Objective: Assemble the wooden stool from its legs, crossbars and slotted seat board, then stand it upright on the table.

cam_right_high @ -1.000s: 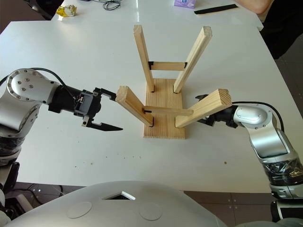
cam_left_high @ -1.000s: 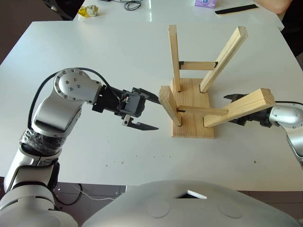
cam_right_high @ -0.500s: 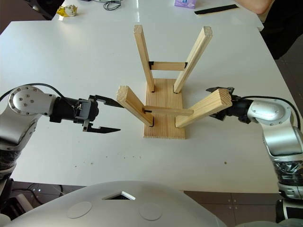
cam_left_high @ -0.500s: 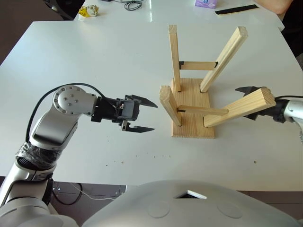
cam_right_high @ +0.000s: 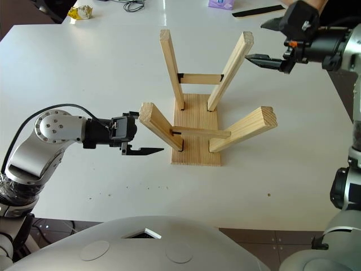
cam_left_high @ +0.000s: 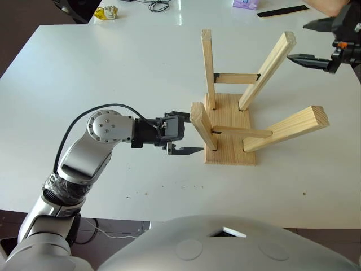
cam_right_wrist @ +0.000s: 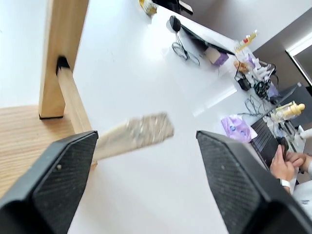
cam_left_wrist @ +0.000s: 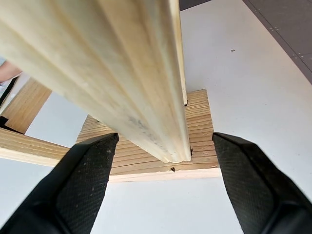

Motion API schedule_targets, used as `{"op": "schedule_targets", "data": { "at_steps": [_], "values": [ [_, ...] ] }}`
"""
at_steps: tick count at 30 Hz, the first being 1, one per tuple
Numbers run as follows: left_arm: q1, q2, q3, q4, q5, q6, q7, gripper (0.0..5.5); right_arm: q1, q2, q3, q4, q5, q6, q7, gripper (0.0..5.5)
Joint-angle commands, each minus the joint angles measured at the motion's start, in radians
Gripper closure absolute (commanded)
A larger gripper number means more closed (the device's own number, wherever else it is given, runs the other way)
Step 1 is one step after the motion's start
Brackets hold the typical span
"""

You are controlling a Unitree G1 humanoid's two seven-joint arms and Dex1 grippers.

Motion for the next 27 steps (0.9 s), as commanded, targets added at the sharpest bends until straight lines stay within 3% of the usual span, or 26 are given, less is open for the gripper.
{"op": "schedule_targets", "data": {
  "at_steps": [1, 8, 11, 15, 20, 27],
  "values": [
    [-0.017, -0.019, -0.003, -0.008, -0.006, 0.037, 0.032, 1.93, -0.150, -0.005, 0.053, -0.057, 0.072, 0.117, 0.093, 1.78],
    [-0.027, -0.061, -0.010, -0.014, -0.044, 0.094, 0.061, 1.93, -0.129, -0.005, 0.174, -0.148, 0.094, 0.203, 0.167, 1.78],
    [-0.033, -0.058, -0.016, -0.007, -0.045, 0.089, 0.045, 2.38, -0.175, 0.021, 0.241, -0.212, 0.117, 0.324, 0.177, 1.76],
    [-0.021, -0.057, -0.004, -0.017, -0.048, 0.096, 0.059, 3.10, -0.337, 0.161, 0.343, -0.170, 0.134, 0.461, 0.158, 1.76],
    [-0.028, -0.064, -0.007, -0.020, -0.054, 0.103, 0.062, 3.32, -0.381, 0.235, 0.475, -0.082, 0.047, 0.391, 0.152, 1.76],
    [-0.038, -0.070, -0.014, -0.025, -0.051, 0.112, 0.065, 3.33, -0.308, 0.214, 0.571, -0.106, -0.003, 0.324, 0.205, 1.76]
  ]
}}
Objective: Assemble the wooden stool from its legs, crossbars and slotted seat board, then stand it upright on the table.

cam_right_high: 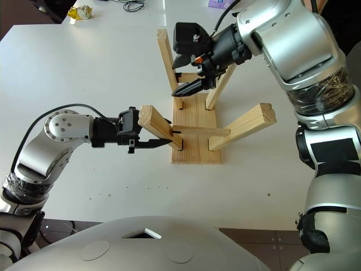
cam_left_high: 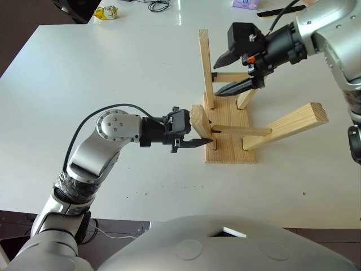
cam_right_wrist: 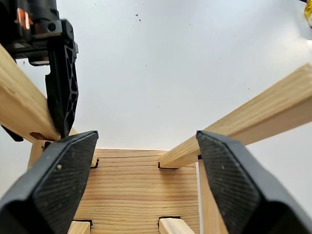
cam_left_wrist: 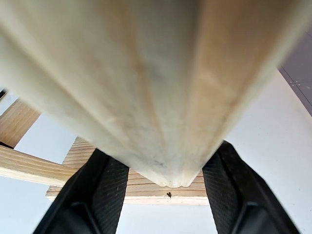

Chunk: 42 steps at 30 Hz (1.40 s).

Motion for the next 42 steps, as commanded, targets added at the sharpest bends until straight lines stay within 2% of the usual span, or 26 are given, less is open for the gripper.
{"op": "schedule_targets", "data": {
  "at_steps": [1, 15, 28, 33, 36, 39, 42],
  "values": [
    [-0.017, 0.001, -0.003, -0.018, 0.006, 0.008, 0.016, 3.35, 0.052, -0.025, 0.040, -0.043, -0.027, -0.026, 0.029, 1.76],
    [-0.057, -0.023, -0.015, 0.015, 0.011, 0.031, 0.035, 3.40, 0.186, -0.042, 0.067, -0.210, -0.008, 0.036, 0.033, 1.76],
    [-0.107, -0.063, -0.045, 0.025, 0.025, 0.055, 0.049, 3.40, 0.174, -0.026, 0.053, -0.209, -0.024, 0.039, -0.014, 1.76],
    [-0.073, -0.043, -0.044, 0.016, 0.036, 0.041, 0.047, 3.40, 0.119, -0.064, -0.076, -0.156, 0.008, 0.051, -0.017, 1.76],
    [-0.060, -0.037, -0.041, 0.012, 0.039, 0.039, 0.058, 3.40, 0.097, -0.085, -0.202, -0.129, 0.054, 0.082, -0.039, 1.76],
    [-0.053, -0.036, -0.033, 0.018, 0.045, 0.032, 0.076, 3.40, 0.080, -0.043, -0.409, -0.085, 0.108, 0.164, -0.175, 1.76],
    [-0.037, -0.031, 0.002, 0.027, 0.044, 0.030, 0.107, 3.40, 0.193, -0.025, -0.643, -0.151, 0.156, 0.257, -0.320, 1.76]
  ]
}}
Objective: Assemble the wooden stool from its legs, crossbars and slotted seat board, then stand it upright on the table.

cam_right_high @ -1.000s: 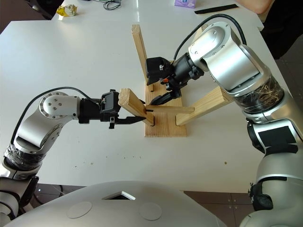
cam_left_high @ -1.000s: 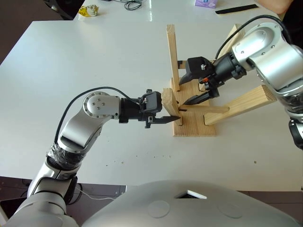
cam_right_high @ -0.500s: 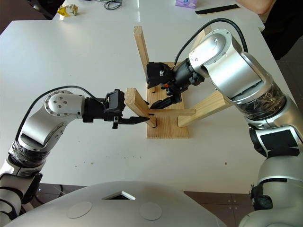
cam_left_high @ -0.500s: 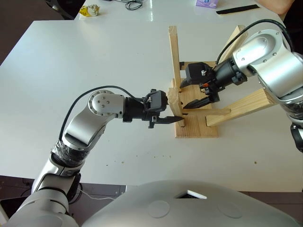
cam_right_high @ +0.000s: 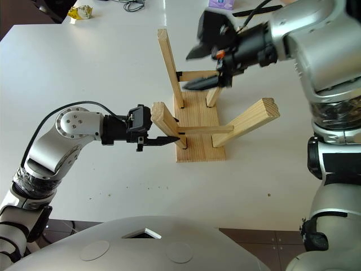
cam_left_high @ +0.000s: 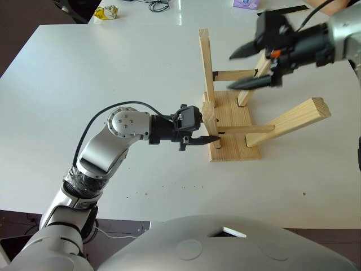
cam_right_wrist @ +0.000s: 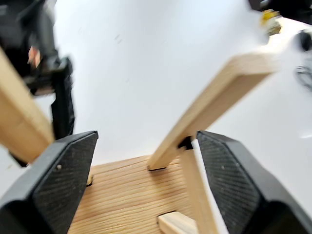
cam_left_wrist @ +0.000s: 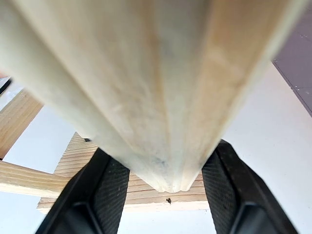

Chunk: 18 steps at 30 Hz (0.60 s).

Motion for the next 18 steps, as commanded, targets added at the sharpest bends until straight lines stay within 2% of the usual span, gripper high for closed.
{"op": "schedule_targets", "data": {
  "at_steps": [1, 6, 9, 13, 18],
  "values": [
    [0.025, 0.022, 0.066, 0.001, 0.029, -0.013, 0.057, 3.40, 0.142, 0.023, -0.280, -0.093, 0.058, 0.114, -0.175, 1.76],
    [0.127, 0.070, 0.155, -0.011, 0.023, -0.012, 0.083, 3.40, 0.556, 0.021, -0.496, -0.263, -0.006, 0.065, -0.329, 1.76],
    [0.147, 0.076, 0.172, -0.003, 0.031, -0.017, 0.100, 3.40, 0.795, 0.097, -0.584, -0.350, -0.025, 0.037, -0.411, 1.76],
    [0.111, 0.065, 0.144, 0.004, 0.023, -0.004, 0.098, 3.40, 0.957, 0.191, -0.547, -0.426, -0.011, -0.006, -0.488, 1.76],
    [0.026, 0.055, 0.121, 0.063, 0.018, 0.009, 0.079, 3.40, 0.948, 0.232, -0.441, -0.442, 0.002, -0.058, -0.544, 1.76]
  ]
}}
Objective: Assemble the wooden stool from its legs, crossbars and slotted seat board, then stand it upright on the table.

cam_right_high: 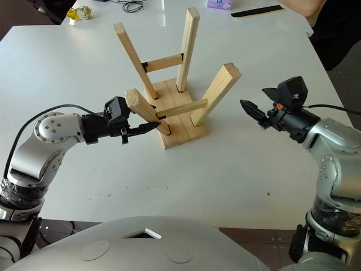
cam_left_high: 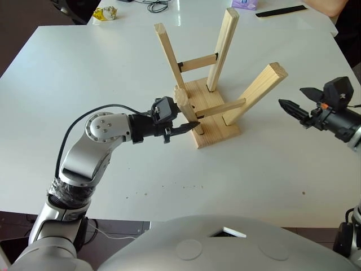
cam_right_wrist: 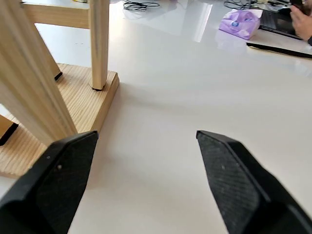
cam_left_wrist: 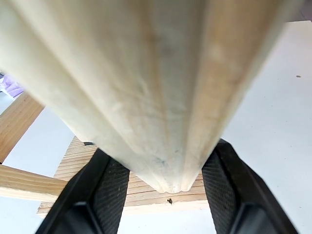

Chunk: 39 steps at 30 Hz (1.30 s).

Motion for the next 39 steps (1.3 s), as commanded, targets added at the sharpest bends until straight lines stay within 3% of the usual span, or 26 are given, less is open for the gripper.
{"op": "schedule_targets", "data": {
  "at_steps": [1, 8, 9, 12, 18, 20, 25, 30, 32, 34, 39],
  "values": [
    [-0.076, 0.007, -0.024, 0.053, 0.027, 0.018, -0.014, 3.40, -0.038, 0.030, 0.073, -0.015, 0.014, -0.038, -0.052, 1.76],
    [-0.100, 0.019, -0.010, 0.098, 0.022, 0.011, -0.028, 3.40, -0.041, 0.012, 0.082, 0.033, -0.029, -0.097, -0.133, 1.76],
    [-0.096, 0.018, -0.012, 0.094, 0.024, 0.012, -0.025, 3.04, -0.036, 0.007, 0.087, 0.040, -0.036, -0.108, -0.138, 1.76],
    [-0.089, 0.013, -0.019, 0.074, 0.007, 0.034, -0.031, 2.61, -0.036, 0.004, 0.110, 0.041, -0.036, -0.124, -0.147, 1.76],
    [-0.087, 0.012, -0.020, 0.068, 0.010, 0.037, -0.032, 1.88, -0.039, -0.009, 0.114, 0.051, -0.031, -0.135, -0.148, 1.76],
    [-0.075, 0.023, -0.010, 0.063, 0.008, 0.034, -0.037, 1.88, -0.034, -0.013, 0.112, 0.059, -0.034, -0.140, -0.151, 1.76],
    [0.044, 0.113, 0.078, -0.003, -0.018, 0.034, -0.067, 1.88, 0.007, -0.014, 0.093, 0.058, -0.055, -0.143, -0.183, 1.76],
    [0.269, 0.202, 0.240, -0.056, -0.033, 0.040, -0.071, 1.88, 0.060, -0.011, 0.040, 0.064, -0.105, -0.166, -0.254, 1.76],
    [0.323, 0.164, 0.278, -0.053, 0.021, 0.057, 0.044, 1.88, 0.085, 0.000, -0.002, 0.067, -0.133, -0.189, -0.295, 1.76],
    [0.296, 0.015, 0.297, -0.051, 0.110, 0.104, 0.303, 1.88, 0.086, 0.020, -0.046, 0.093, -0.164, -0.219, -0.355, 1.76],
    [0.275, -0.238, 0.230, -0.156, 0.213, 0.155, 0.629, 1.88, 0.037, 0.052, -0.072, 0.162, -0.199, -0.277, -0.444, 1.76]
  ]
}}
